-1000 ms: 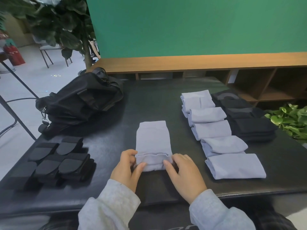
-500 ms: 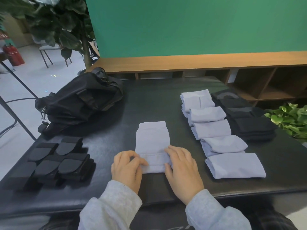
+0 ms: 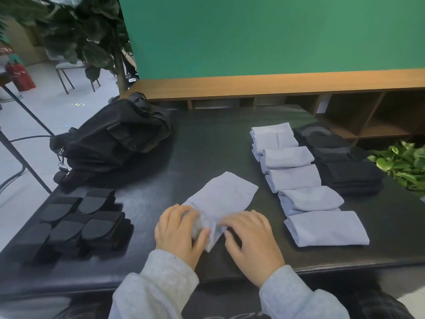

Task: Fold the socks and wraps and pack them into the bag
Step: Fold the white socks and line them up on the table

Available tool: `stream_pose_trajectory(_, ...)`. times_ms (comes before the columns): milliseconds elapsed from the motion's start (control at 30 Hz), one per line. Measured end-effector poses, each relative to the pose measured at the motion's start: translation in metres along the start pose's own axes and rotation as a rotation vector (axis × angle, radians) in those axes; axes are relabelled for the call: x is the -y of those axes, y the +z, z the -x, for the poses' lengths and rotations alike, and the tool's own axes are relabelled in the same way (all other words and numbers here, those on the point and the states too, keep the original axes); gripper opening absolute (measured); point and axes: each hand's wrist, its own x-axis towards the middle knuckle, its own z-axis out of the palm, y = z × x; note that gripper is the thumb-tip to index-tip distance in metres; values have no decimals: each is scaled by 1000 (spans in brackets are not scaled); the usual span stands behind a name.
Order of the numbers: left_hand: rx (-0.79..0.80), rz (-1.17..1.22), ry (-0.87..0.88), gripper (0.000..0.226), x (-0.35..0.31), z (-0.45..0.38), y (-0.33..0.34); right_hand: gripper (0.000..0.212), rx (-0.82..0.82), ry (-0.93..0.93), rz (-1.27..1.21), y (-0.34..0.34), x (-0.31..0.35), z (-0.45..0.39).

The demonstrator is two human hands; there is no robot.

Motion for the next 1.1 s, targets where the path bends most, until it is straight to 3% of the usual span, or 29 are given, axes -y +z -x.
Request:
stream_pose_trajectory(100, 10, 112, 118, 30, 2, 3, -4, 24, -67, 164, 127, 3, -1, -3)
stream_pose_trajectory(233, 74, 86, 153, 35, 3, 3, -6, 20, 25, 255, 230, 6, 1, -6)
stream_pose_trajectory(367, 19, 55, 81, 25, 5, 4, -5, 22, -29, 169, 248, 2, 5, -4)
stream_pose_trajectory(467, -14, 33, -65, 51, 5, 4, -2, 23, -7, -16, 220, 2, 6, 1)
stream_pose_trajectory(600, -24, -63, -85, 58, 2, 1, 0, 21, -46, -111, 149, 2, 3, 4)
stream_pose_trajectory(733, 14, -14, -33, 45, 0, 4, -5, 21, -188, 95, 153, 1, 2, 4)
stream_pose_trajectory(833, 49, -3, 53, 22, 1, 4, -8, 12, -150, 207, 253, 4, 0, 2)
stream_pose_trajectory(967, 108, -65, -4, 27, -4, 2, -12, 6, -63, 261, 300, 4, 3, 0)
stream_pose_trajectory(1100, 236, -125, -93, 40, -7, 1, -13, 14, -27, 208, 252, -1, 5, -1)
